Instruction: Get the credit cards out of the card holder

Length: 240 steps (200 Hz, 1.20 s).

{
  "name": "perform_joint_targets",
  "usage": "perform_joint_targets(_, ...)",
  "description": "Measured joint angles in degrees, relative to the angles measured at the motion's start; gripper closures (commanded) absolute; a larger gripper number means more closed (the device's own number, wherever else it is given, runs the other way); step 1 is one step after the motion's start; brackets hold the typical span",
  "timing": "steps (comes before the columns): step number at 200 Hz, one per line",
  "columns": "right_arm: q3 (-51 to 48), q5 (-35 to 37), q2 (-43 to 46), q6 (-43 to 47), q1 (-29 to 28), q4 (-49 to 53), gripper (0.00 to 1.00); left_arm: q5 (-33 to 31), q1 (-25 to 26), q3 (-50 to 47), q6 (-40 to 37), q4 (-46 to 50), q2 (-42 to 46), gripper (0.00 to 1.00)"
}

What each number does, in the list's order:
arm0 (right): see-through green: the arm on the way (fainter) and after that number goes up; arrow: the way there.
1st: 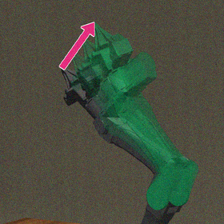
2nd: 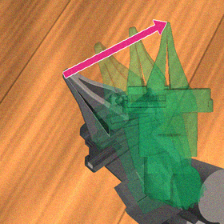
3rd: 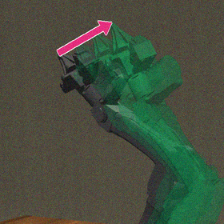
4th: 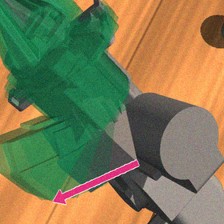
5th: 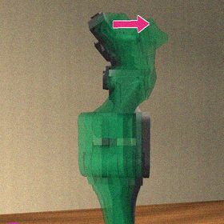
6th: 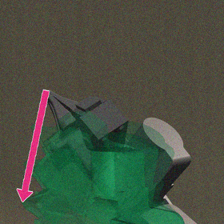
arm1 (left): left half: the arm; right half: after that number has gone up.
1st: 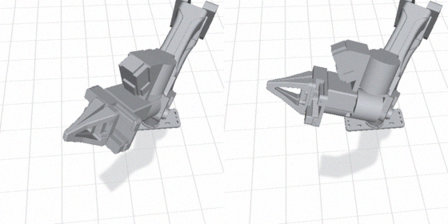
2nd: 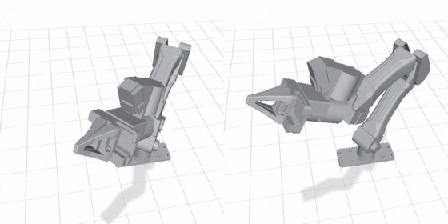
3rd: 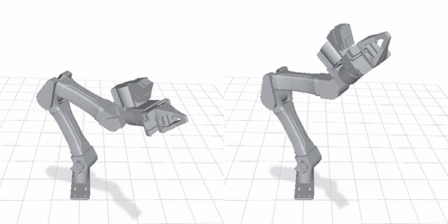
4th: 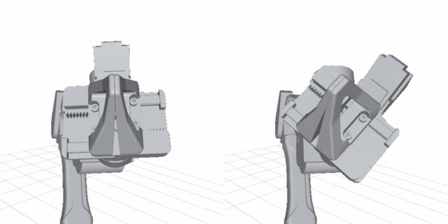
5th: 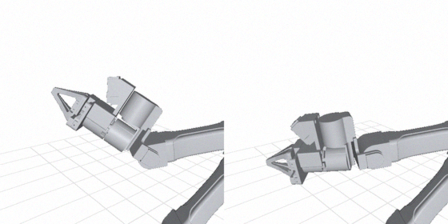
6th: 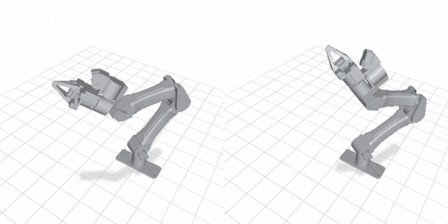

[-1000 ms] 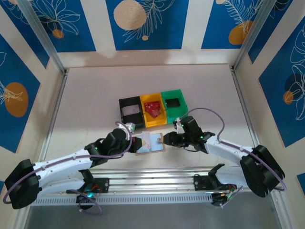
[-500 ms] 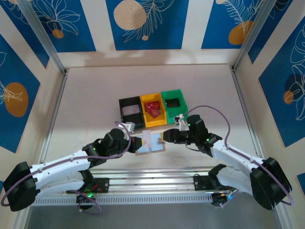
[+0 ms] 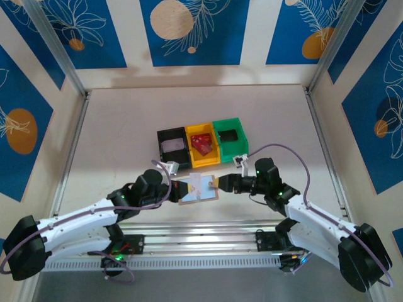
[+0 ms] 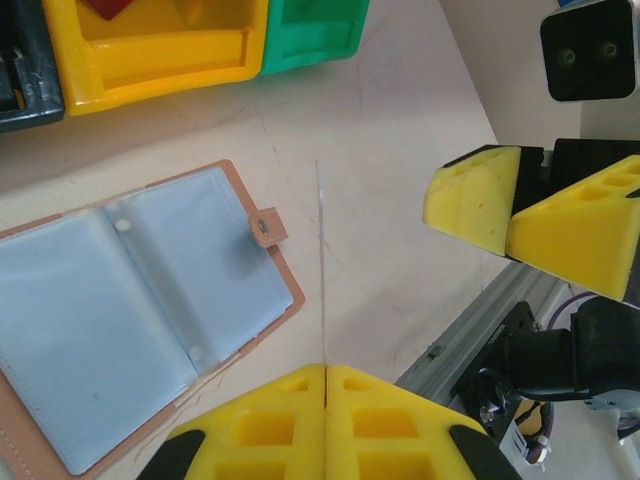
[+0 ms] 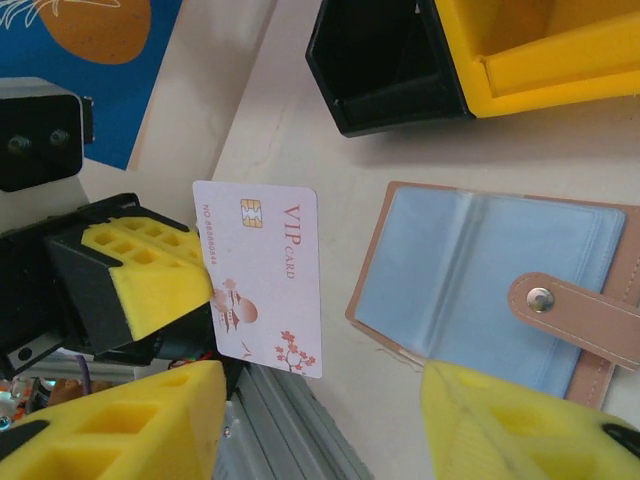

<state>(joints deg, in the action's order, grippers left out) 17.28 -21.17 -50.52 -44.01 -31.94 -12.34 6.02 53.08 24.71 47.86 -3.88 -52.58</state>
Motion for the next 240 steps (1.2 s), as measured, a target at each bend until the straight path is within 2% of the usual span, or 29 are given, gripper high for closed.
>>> perform_joint_targets(18,-1.0,0.2,1.5,-0.6,0.0,-0.5,0.33,0.4,0.0,0.0,0.0,0.0,-0.2,1.0)
perform_joint_targets(74,-1.3,-0.4,1.9,-1.1,0.0,-1.5,0.32,1.9,0.0,0.8,0.2,-0.4,-0.5,1.0)
perform_joint_targets(240,-1.2,-3.5,-5.9,-0.3,-5.6,-7.7,0.39,6.7,-0.1,1.0,5.4,-10.5,-3.2,1.0)
